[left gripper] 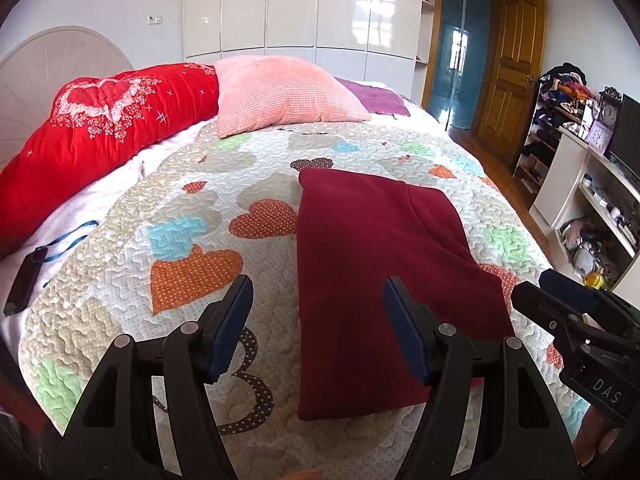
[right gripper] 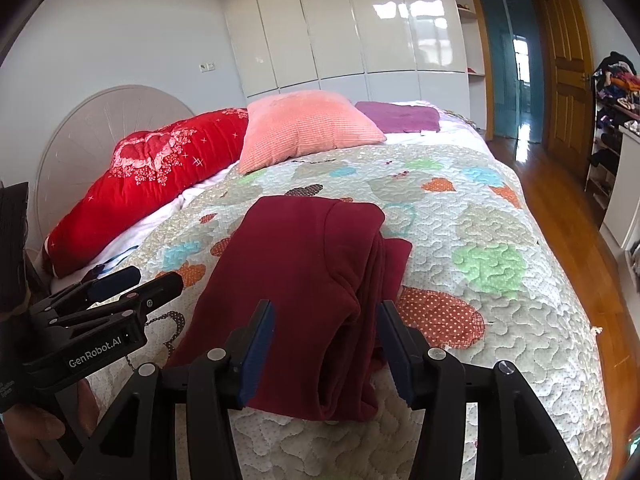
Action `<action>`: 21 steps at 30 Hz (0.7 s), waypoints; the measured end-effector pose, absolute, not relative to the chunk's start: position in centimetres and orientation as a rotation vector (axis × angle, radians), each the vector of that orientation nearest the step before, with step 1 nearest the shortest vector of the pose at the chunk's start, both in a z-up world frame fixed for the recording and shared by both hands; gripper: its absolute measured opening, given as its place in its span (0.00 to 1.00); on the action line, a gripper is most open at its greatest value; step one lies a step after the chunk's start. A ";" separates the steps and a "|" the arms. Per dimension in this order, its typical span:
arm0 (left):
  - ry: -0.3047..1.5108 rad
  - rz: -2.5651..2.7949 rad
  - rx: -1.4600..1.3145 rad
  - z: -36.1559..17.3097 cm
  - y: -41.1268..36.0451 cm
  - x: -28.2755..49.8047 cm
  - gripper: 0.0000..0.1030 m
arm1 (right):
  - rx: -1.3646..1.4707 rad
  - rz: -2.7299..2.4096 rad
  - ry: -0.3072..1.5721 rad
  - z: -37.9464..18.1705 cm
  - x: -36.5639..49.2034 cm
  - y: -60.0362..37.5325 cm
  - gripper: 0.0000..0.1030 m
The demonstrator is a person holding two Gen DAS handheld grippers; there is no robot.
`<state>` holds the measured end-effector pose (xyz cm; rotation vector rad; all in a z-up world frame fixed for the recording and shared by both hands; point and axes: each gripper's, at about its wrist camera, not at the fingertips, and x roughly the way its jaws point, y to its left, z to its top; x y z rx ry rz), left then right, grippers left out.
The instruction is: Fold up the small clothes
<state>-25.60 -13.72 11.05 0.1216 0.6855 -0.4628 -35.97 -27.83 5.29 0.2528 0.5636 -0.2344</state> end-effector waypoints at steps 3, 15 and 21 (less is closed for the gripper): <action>0.683 -0.462 0.131 11.0 -13.9 -25.8 0.66 | 0.264 -0.230 0.558 5.2 -36.1 -28.0 0.61; 0.678 -0.457 0.135 11.0 -14.0 -25.8 0.66 | 0.261 -0.229 0.579 4.8 -35.6 -27.8 0.61; 0.688 -0.456 0.141 10.8 -14.1 -25.7 0.66 | 0.257 -0.228 0.595 4.4 -35.3 -27.6 0.62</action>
